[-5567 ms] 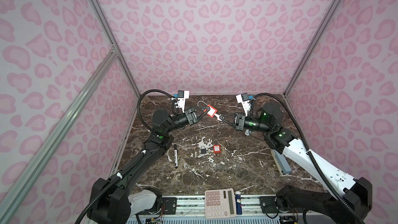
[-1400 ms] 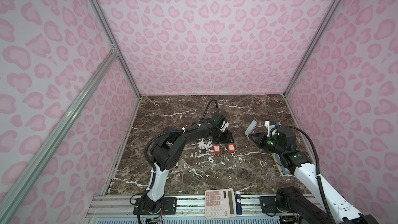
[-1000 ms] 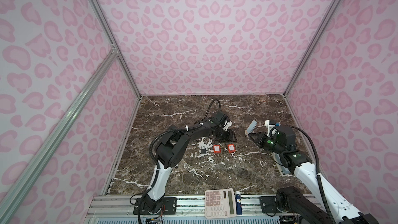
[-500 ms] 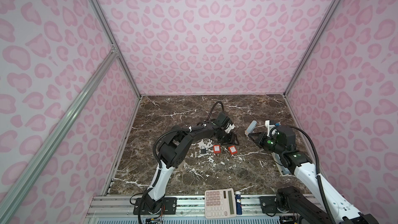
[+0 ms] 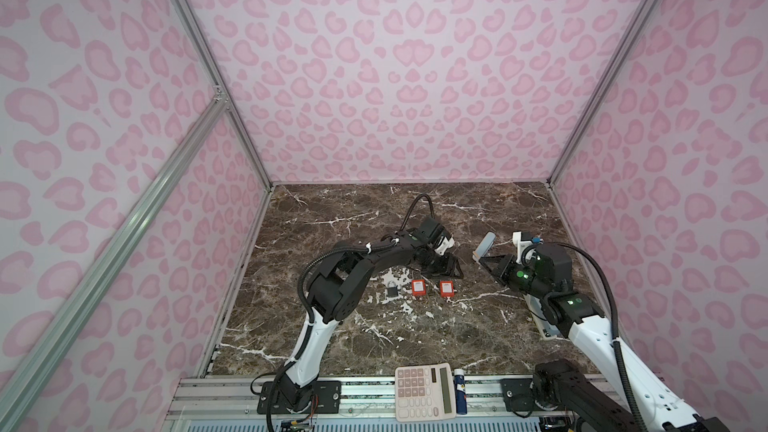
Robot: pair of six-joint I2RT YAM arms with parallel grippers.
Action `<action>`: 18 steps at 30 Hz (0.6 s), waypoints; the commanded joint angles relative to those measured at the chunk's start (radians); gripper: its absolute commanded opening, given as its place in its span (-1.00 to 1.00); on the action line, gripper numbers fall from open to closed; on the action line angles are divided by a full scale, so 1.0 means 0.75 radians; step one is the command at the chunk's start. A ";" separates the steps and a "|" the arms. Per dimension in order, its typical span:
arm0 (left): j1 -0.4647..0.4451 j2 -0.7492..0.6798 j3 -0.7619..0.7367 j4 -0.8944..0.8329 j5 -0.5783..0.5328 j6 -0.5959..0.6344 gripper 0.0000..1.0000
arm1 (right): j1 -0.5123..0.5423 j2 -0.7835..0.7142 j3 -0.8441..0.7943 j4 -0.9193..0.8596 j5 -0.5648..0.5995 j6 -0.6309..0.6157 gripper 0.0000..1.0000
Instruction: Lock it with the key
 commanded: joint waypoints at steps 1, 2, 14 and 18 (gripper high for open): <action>-0.001 0.017 0.015 0.010 0.014 0.002 0.16 | 0.001 0.000 -0.012 0.047 -0.004 0.028 -1.00; 0.001 0.015 0.015 0.009 0.014 0.002 0.17 | 0.001 0.001 -0.011 0.045 -0.004 0.026 -1.00; 0.009 -0.105 0.005 0.023 -0.057 -0.017 0.16 | 0.001 -0.013 -0.098 0.081 0.048 0.064 -1.00; 0.055 -0.186 -0.038 0.089 -0.017 -0.087 0.15 | 0.001 -0.011 -0.158 0.117 0.068 0.084 -1.00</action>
